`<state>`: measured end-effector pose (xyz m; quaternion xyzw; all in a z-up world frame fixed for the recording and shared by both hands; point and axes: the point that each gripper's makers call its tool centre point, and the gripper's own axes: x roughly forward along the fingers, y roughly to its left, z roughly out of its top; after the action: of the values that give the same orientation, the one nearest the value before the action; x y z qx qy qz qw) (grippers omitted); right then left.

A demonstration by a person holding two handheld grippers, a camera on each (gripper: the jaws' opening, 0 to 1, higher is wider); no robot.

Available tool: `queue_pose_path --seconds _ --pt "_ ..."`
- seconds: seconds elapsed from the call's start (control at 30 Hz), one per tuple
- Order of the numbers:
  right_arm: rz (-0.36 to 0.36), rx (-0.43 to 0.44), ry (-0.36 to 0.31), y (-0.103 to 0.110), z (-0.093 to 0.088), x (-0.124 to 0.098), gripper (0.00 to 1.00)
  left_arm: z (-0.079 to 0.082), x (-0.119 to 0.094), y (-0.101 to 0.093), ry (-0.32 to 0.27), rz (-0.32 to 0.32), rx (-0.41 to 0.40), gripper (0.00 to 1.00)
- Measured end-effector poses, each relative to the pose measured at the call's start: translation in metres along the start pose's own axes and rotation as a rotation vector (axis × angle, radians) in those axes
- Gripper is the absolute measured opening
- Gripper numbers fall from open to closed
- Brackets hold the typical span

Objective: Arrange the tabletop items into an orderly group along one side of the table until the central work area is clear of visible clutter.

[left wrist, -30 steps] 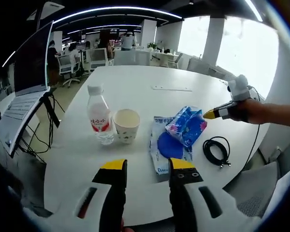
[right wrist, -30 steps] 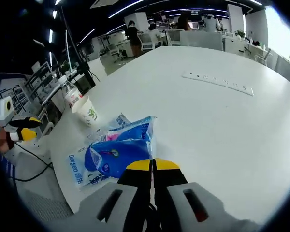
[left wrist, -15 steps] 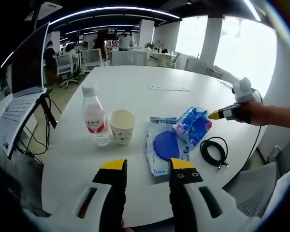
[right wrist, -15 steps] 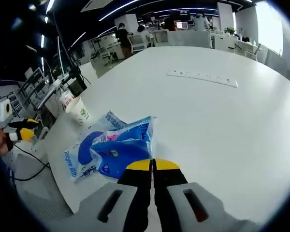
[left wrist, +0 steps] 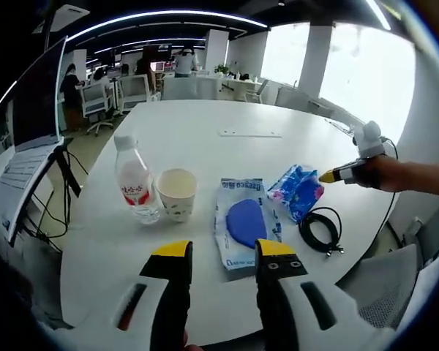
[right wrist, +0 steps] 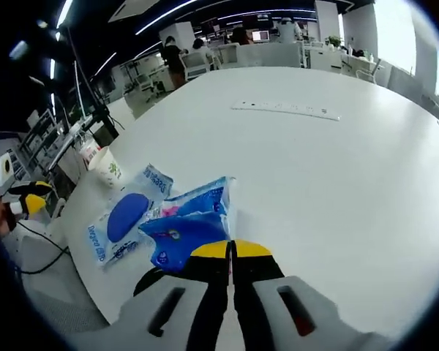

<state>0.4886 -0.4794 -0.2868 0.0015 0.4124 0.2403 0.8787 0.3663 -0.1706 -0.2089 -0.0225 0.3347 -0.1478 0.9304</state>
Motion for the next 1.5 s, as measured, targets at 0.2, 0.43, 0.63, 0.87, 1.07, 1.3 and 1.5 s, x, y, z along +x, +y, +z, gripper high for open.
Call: queue_pose_path --seconds 0.2,0.43,0.63,0.87,1.07,1.3,1.5 --pt "-0.022 0.007 0.009 -0.008 -0.005 -0.004 0.00 0.000 0.001 -0.002 -0.002 -0.009 0.002 0.33" --pt "-0.035 0.008 0.006 -0.007 -0.004 -0.007 0.00 -0.003 0.002 -0.002 0.001 -0.014 -0.010 0.33" --pt "-0.062 0.029 0.013 -0.010 -0.008 -0.007 0.00 -0.003 0.003 -0.002 0.001 -0.018 -0.012 0.33" --pt "-0.120 0.085 0.029 -0.024 -0.014 -0.012 0.00 -0.004 0.003 0.001 0.004 -0.015 -0.014 0.33" --pt "-0.160 0.048 0.082 -0.025 -0.027 -0.018 0.00 -0.007 0.005 0.000 0.011 -0.019 -0.013 0.33" --pt "-0.162 0.055 0.078 -0.025 -0.026 -0.017 0.00 -0.010 0.005 -0.002 0.023 -0.026 -0.012 0.33" --pt "-0.155 0.005 0.092 -0.023 -0.024 -0.018 0.06 -0.014 0.006 -0.005 0.028 -0.033 -0.022 0.33"
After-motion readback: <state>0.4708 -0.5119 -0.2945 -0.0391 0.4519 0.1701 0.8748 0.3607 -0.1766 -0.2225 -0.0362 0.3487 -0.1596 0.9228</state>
